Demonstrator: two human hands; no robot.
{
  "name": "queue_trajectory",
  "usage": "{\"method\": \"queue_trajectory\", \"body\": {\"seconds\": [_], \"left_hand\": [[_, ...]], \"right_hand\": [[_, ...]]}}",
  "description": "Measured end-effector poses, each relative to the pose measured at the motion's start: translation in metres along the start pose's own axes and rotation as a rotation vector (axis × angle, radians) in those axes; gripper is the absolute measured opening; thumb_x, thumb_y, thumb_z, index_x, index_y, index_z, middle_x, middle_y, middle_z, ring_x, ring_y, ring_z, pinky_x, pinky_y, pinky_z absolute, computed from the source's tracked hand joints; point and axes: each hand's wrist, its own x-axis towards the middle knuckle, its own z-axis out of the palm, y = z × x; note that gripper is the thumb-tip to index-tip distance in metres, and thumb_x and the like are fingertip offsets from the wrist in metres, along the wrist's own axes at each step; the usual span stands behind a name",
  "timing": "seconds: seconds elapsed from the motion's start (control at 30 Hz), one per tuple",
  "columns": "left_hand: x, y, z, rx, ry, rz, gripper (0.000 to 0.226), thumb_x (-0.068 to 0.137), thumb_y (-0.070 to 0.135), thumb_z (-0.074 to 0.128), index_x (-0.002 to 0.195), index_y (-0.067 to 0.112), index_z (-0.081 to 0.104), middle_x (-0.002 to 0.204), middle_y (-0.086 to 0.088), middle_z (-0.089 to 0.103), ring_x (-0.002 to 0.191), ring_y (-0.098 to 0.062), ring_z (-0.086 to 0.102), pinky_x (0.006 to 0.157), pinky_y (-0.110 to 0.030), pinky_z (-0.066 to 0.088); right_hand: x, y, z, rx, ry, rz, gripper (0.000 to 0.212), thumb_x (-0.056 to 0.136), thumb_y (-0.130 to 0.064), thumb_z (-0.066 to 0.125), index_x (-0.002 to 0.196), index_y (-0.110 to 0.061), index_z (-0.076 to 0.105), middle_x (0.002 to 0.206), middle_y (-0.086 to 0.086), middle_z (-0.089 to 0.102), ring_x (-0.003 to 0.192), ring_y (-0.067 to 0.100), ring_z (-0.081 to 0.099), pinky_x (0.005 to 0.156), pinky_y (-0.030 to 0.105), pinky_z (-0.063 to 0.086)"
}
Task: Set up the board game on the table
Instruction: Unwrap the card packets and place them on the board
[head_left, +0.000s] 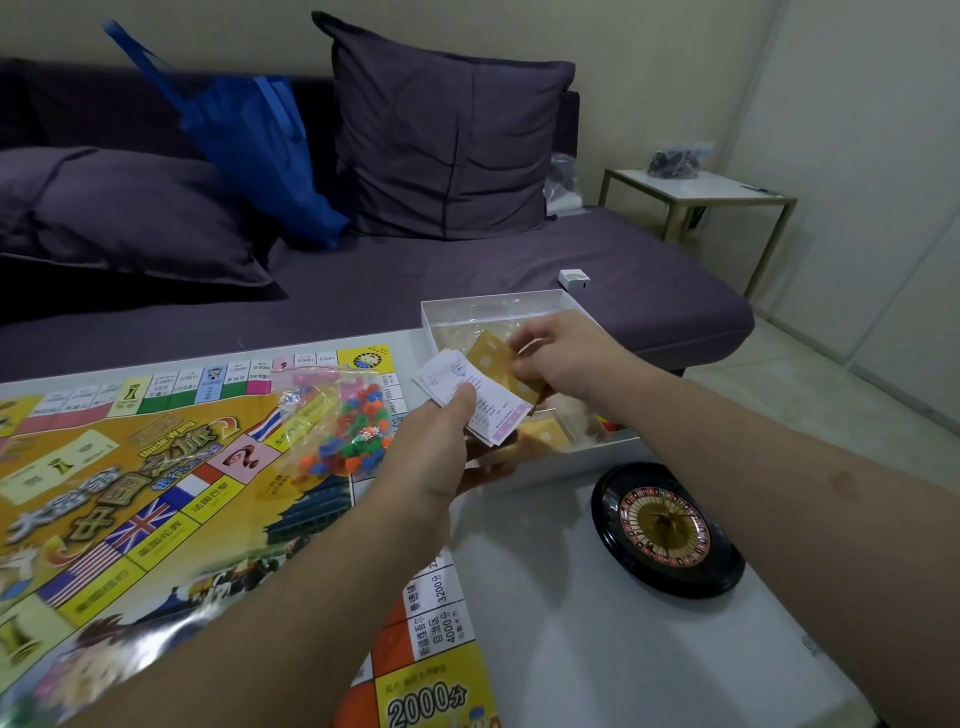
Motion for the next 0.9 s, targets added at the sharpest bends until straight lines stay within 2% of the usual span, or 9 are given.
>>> {"method": "queue_trajectory", "body": {"seconds": [0.1, 0.23, 0.37, 0.47, 0.53, 0.57, 0.67, 0.77, 0.9], "left_hand": [[0.001, 0.001, 0.0, -0.004, -0.011, 0.022, 0.029, 0.109, 0.032, 0.054, 0.124, 0.012, 0.067, 0.102, -0.009, 0.079, 0.1, -0.027, 0.075, 0.082, -0.051, 0.065], [0.003, 0.0, -0.002, -0.054, 0.012, 0.042, 0.024, 0.108, 0.03, 0.054, 0.116, 0.013, 0.07, 0.098, -0.007, 0.081, 0.099, -0.025, 0.075, 0.079, -0.046, 0.065], [0.004, 0.002, -0.007, -0.16, 0.101, 0.028, 0.015, 0.108, 0.021, 0.055, 0.105, 0.013, 0.067, 0.087, -0.007, 0.08, 0.087, -0.026, 0.077, 0.07, -0.044, 0.066], [0.002, 0.003, -0.013, -0.2, 0.134, 0.003, 0.012, 0.108, 0.018, 0.054, 0.106, 0.012, 0.064, 0.091, -0.011, 0.078, 0.086, -0.027, 0.077, 0.062, -0.043, 0.066], [0.001, 0.003, -0.016, -0.213, 0.136, -0.011, 0.01, 0.108, 0.019, 0.054, 0.11, 0.014, 0.063, 0.097, -0.013, 0.078, 0.088, -0.027, 0.078, 0.062, -0.044, 0.066], [0.001, 0.002, -0.018, -0.22, 0.138, -0.016, 0.009, 0.108, 0.019, 0.055, 0.11, 0.014, 0.062, 0.099, -0.013, 0.078, 0.089, -0.027, 0.079, 0.063, -0.044, 0.066], [0.001, 0.001, -0.02, -0.243, 0.14, -0.02, 0.013, 0.107, 0.019, 0.057, 0.118, 0.014, 0.062, 0.101, -0.013, 0.079, 0.091, -0.028, 0.079, 0.065, -0.046, 0.066], [0.002, 0.0, -0.02, -0.256, 0.136, -0.019, 0.024, 0.107, 0.02, 0.057, 0.13, 0.012, 0.059, 0.103, -0.013, 0.078, 0.091, -0.029, 0.079, 0.066, -0.046, 0.066], [0.004, 0.0, -0.023, -0.268, 0.131, -0.026, 0.028, 0.106, 0.02, 0.058, 0.133, 0.012, 0.058, 0.103, -0.013, 0.078, 0.091, -0.029, 0.079, 0.066, -0.047, 0.066]], "right_hand": [[-0.003, -0.004, 0.005, 0.108, -0.034, 0.039, 0.017, 0.093, 0.007, 0.066, 0.103, -0.005, 0.074, 0.098, 0.02, 0.078, 0.074, 0.024, 0.074, 0.064, 0.033, 0.061], [-0.01, -0.007, 0.013, 0.165, -0.075, 0.074, 0.017, 0.09, 0.008, 0.065, 0.095, -0.004, 0.076, 0.089, 0.018, 0.079, 0.076, 0.028, 0.076, 0.07, 0.04, 0.065], [-0.009, -0.004, 0.015, 0.184, -0.087, 0.066, 0.013, 0.096, -0.003, 0.065, 0.099, -0.005, 0.077, 0.092, 0.014, 0.077, 0.075, 0.022, 0.072, 0.065, 0.035, 0.061], [-0.001, 0.006, 0.008, -0.184, 0.045, -0.018, 0.03, 0.096, 0.002, 0.052, 0.105, -0.014, 0.076, 0.102, 0.001, 0.074, 0.089, 0.016, 0.07, 0.073, 0.026, 0.058], [0.002, 0.011, 0.007, -0.509, 0.016, -0.081, 0.031, 0.096, -0.002, 0.056, 0.114, -0.02, 0.073, 0.107, -0.008, 0.07, 0.091, 0.009, 0.063, 0.064, 0.013, 0.047], [0.006, 0.013, 0.009, -0.638, -0.028, -0.099, 0.03, 0.097, -0.006, 0.059, 0.119, -0.022, 0.071, 0.112, -0.007, 0.069, 0.092, 0.01, 0.06, 0.065, 0.015, 0.045], [0.02, 0.022, 0.022, -0.921, -0.121, -0.127, 0.026, 0.096, -0.019, 0.063, 0.122, -0.02, 0.067, 0.122, 0.004, 0.064, 0.106, 0.023, 0.056, 0.087, 0.035, 0.049], [0.026, 0.026, 0.029, -1.006, -0.138, -0.151, 0.035, 0.095, -0.03, 0.063, 0.129, -0.022, 0.058, 0.126, 0.005, 0.055, 0.115, 0.027, 0.048, 0.102, 0.045, 0.045], [0.031, 0.022, 0.026, -1.043, -0.16, -0.165, 0.033, 0.095, -0.037, 0.06, 0.124, -0.021, 0.057, 0.127, 0.005, 0.053, 0.117, 0.028, 0.044, 0.104, 0.047, 0.042]]}}
